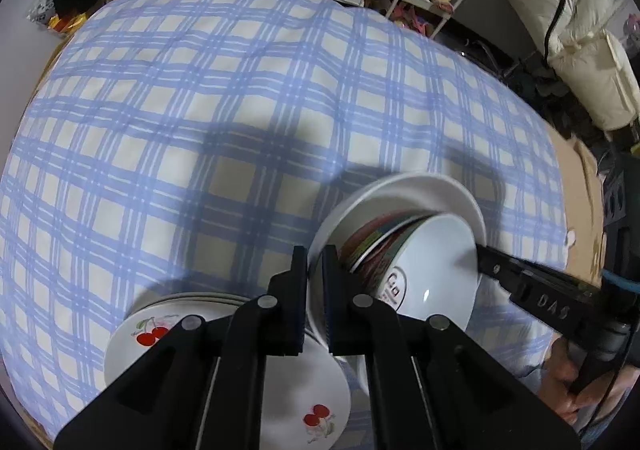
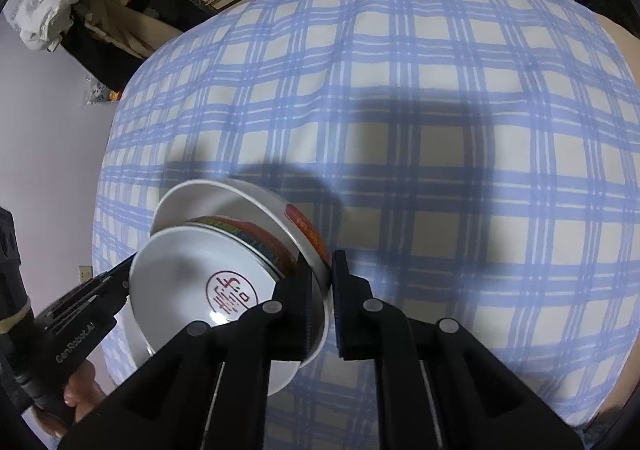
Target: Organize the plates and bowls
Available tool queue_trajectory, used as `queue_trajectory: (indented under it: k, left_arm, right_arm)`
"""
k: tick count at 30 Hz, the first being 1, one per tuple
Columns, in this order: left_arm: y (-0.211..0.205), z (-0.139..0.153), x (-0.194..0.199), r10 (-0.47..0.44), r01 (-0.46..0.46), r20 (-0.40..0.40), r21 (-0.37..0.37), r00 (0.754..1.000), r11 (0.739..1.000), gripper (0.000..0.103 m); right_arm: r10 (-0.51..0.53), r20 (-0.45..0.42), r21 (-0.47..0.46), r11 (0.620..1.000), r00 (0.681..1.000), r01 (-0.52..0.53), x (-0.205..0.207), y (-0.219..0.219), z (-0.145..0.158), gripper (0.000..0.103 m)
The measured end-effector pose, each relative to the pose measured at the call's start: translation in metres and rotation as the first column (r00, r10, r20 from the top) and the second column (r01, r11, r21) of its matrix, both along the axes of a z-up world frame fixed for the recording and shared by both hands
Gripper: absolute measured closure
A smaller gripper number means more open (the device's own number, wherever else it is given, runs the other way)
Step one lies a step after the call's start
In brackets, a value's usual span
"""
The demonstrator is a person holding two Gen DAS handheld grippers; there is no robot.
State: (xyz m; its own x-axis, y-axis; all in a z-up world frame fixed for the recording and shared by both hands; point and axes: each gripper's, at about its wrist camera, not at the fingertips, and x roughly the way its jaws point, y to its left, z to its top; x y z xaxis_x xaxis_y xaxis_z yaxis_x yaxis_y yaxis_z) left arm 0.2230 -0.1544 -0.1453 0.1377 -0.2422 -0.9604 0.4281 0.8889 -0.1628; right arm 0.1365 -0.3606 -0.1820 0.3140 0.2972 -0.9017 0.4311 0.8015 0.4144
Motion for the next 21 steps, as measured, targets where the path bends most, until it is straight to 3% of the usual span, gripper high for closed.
queue_trajectory:
  k: [3,9,11,15,21]
  left_arm:
    - [0.002,-0.001,0.000,0.001,-0.001,-0.005,-0.012,1.000,1.000,0.092]
    - [0.009,-0.008,0.000,0.019,-0.022,-0.043,-0.055,0.999,0.998,0.096]
    - [0.012,-0.010,0.001,0.027,-0.031,-0.060,-0.064,0.998,0.997,0.097]
    - [0.004,0.003,-0.005,-0.005,0.004,-0.021,-0.028,1.000,1.000,0.099]
    - [0.006,0.007,0.003,0.013,-0.017,-0.065,-0.052,0.998,0.998,0.099]
  right_arm:
    - [0.017,-0.014,0.025,1.000,1.000,-0.017,-0.002,-0.003,-0.004,0.092]
    - [0.058,-0.032,-0.003,0.998,0.998,-0.058,-0.003,0.007,-0.006,0.092]
    - [0.048,-0.017,-0.018,0.999,0.999,-0.048,-0.004,0.009,-0.007,0.092]
    - [-0.019,-0.039,0.017,1.000,0.999,0.020,-0.003,0.004,-0.004,0.090]
    - [-0.029,-0.055,-0.002,1.000,0.998,0.029,0.002,0.004,0.009,0.090]
